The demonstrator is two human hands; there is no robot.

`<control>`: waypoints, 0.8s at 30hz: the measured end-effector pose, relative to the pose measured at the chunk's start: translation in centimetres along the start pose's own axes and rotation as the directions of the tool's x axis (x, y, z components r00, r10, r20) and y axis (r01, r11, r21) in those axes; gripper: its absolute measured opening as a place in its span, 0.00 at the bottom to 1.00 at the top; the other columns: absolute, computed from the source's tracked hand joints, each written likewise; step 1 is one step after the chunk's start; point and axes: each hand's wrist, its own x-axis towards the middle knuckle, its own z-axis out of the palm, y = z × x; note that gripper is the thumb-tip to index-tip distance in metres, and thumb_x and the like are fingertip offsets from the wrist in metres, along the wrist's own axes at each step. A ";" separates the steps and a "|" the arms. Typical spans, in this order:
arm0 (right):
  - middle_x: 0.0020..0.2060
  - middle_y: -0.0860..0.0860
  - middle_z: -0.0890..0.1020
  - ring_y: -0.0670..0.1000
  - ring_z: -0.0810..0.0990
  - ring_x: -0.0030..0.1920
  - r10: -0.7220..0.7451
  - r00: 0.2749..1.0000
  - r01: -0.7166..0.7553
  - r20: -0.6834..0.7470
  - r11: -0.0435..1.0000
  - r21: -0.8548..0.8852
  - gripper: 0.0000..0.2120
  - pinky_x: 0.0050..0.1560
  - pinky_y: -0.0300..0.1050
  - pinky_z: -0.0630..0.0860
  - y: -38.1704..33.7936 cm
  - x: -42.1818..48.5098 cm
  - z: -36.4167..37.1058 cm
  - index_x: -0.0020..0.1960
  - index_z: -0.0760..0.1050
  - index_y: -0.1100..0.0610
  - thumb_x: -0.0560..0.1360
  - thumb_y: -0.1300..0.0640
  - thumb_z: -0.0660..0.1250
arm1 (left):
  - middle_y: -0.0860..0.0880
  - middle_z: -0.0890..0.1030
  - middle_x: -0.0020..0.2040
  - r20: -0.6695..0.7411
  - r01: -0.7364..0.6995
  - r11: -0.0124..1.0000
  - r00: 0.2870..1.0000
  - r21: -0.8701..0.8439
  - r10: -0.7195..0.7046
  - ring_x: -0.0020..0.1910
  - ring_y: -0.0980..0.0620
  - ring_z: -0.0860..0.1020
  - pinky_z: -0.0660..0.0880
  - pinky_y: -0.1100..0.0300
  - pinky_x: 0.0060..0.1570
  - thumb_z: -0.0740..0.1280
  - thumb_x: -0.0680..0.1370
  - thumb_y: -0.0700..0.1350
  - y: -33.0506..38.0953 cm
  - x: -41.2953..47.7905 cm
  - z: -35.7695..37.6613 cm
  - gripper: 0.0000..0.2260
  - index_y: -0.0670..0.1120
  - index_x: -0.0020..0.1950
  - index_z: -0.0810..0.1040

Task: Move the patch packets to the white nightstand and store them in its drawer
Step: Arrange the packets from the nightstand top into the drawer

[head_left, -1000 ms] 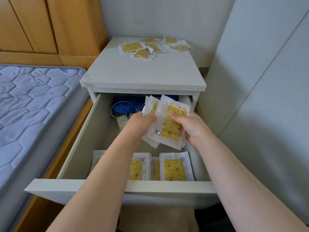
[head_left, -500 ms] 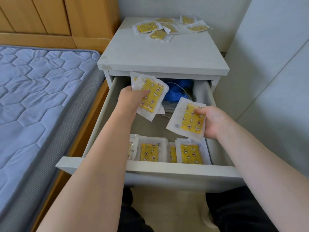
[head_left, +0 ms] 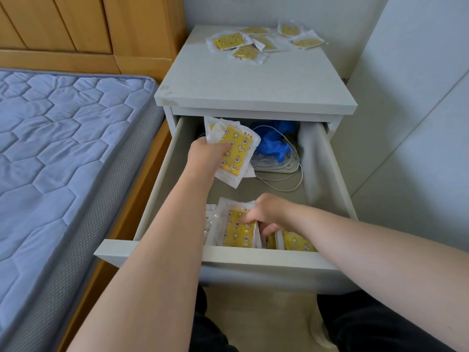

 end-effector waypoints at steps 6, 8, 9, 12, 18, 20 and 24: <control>0.28 0.50 0.67 0.48 0.65 0.28 -0.261 0.964 0.214 0.047 0.661 -0.720 0.25 0.28 0.39 0.60 0.5 -0.3 -0.8 0.32 0.62 0.57 0.72 0.41 0.69 | 0.49 0.80 0.51 0.002 0.001 1.000 1.000 0.021 -0.001 0.49 0.49 0.81 0.77 0.55 0.46 0.70 0.76 0.44 -0.2 0.3 0.3 0.10 0.49 0.53 0.72; 0.28 0.50 0.67 0.49 0.65 0.28 -0.275 0.958 0.232 0.078 0.591 -0.772 0.26 0.28 0.40 0.61 0.3 -0.5 -0.8 0.32 0.62 0.57 0.73 0.38 0.66 | 0.50 0.79 0.49 0.006 0.003 0.999 1.000 0.035 -0.004 0.47 0.49 0.80 0.76 0.57 0.43 0.70 0.76 0.44 -0.2 0.3 0.3 0.10 0.50 0.54 0.71; 0.28 0.50 0.68 0.49 0.66 0.28 -0.263 0.962 0.219 0.074 0.581 -0.784 0.26 0.29 0.41 0.62 0.1 -0.6 -1.0 0.32 0.63 0.57 0.74 0.37 0.65 | 0.50 0.80 0.50 0.009 0.005 0.999 1.000 0.045 -0.005 0.48 0.49 0.80 0.77 0.56 0.43 0.70 0.76 0.44 -0.3 0.3 0.3 0.10 0.49 0.54 0.71; 0.30 0.51 0.71 0.49 0.70 0.31 -0.221 0.973 0.080 -0.064 0.584 -0.808 0.23 0.35 0.43 0.68 -0.6 -0.8 -2.6 0.39 0.69 0.60 0.78 0.40 0.59 | 0.49 0.81 0.50 0.028 0.009 0.998 1.000 0.064 -0.010 0.48 0.49 0.81 0.78 0.53 0.48 0.71 0.76 0.44 -0.4 0.4 0.1 0.11 0.49 0.55 0.72; 0.46 0.48 0.79 0.48 0.78 0.47 -0.530 0.539 0.444 -0.655 0.839 -0.314 0.09 0.45 0.40 0.72 -0.4 -2.3 -7.8 0.52 0.77 0.56 0.80 0.56 0.58 | 0.51 0.81 0.48 0.195 -0.041 0.978 0.981 0.204 0.000 0.45 0.51 0.81 0.77 0.56 0.45 0.70 0.76 0.45 -0.5 -0.1 0.3 0.11 0.49 0.55 0.73; 0.51 0.47 0.80 0.46 0.77 0.52 -0.499 0.587 0.540 -0.637 0.828 -0.152 0.11 0.49 0.39 0.70 -0.8 -2.8 -8.5 0.57 0.77 0.56 0.79 0.52 0.61 | 0.51 0.81 0.47 0.282 -0.081 0.966 0.959 0.246 0.008 0.45 0.51 0.81 0.78 0.56 0.45 0.70 0.76 0.45 -0.4 -0.4 0.6 0.11 0.50 0.56 0.73; 0.43 0.50 0.82 0.46 0.77 0.41 -0.459 0.766 0.407 -0.450 0.888 -0.213 0.10 0.36 0.36 0.69 -0.8 -2.9 -8.5 0.47 0.80 0.57 0.73 0.50 0.71 | 0.50 0.83 0.51 0.397 -0.148 0.943 0.918 0.299 0.018 0.49 0.50 0.82 0.79 0.51 0.52 0.71 0.75 0.44 -0.4 -0.8 0.9 0.14 0.49 0.59 0.75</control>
